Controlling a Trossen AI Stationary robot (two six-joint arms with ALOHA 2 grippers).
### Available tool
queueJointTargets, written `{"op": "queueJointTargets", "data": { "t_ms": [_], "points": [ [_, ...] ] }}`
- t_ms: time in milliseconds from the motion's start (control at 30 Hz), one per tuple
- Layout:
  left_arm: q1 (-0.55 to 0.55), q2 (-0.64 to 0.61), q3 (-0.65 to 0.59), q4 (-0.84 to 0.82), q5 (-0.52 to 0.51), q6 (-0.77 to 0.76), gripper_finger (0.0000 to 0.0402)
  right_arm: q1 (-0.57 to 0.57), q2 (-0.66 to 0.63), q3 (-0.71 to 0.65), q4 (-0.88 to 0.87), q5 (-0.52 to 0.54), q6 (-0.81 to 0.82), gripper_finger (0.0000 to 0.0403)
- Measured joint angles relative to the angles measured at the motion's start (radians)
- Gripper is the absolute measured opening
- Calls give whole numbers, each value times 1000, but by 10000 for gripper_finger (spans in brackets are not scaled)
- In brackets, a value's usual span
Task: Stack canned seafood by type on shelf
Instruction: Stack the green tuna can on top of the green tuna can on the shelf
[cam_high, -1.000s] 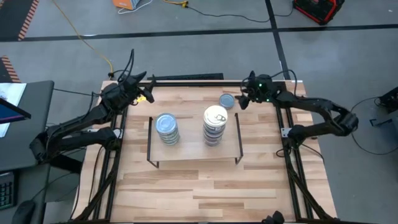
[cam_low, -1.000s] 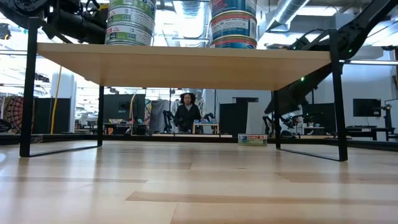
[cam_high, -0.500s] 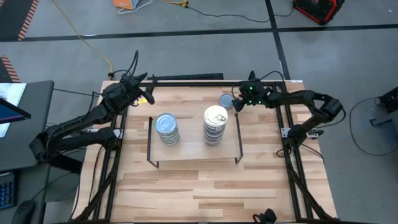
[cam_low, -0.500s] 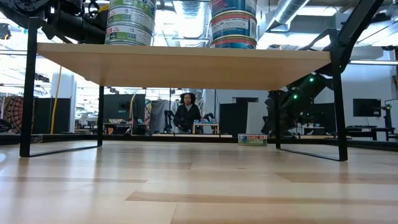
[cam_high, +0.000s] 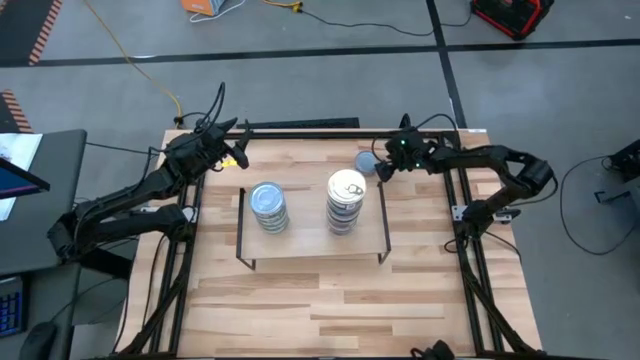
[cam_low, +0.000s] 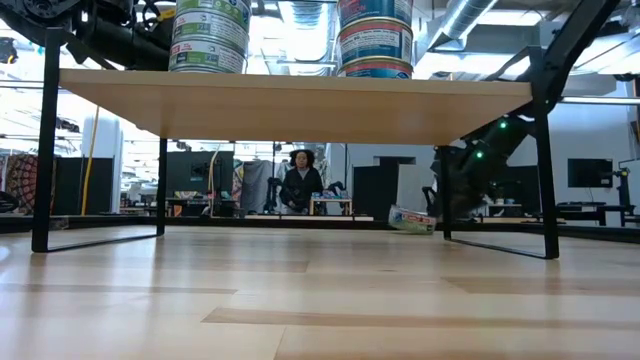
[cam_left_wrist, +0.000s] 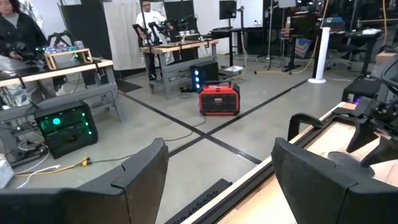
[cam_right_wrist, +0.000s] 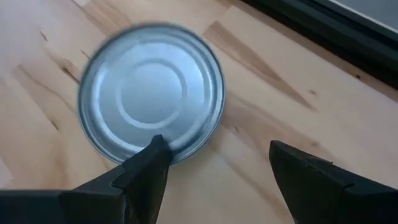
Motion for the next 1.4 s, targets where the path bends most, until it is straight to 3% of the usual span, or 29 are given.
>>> {"op": "queueJointTargets", "data": {
  "t_ms": [567,1033,1200,1400],
  "points": [
    [0,0,0,-13,3,-2,272,16,-221,-6,-191,49,-88,301],
    [0,0,0,-1,4,15,272,37,-280,-4,-209,67,-83,301],
    [0,0,0,-8,4,-17,272,82,-360,-4,-214,163,-72,301],
    [0,0,0,-9,4,-29,272,168,-381,-2,-195,160,-28,301]
  ]
}}
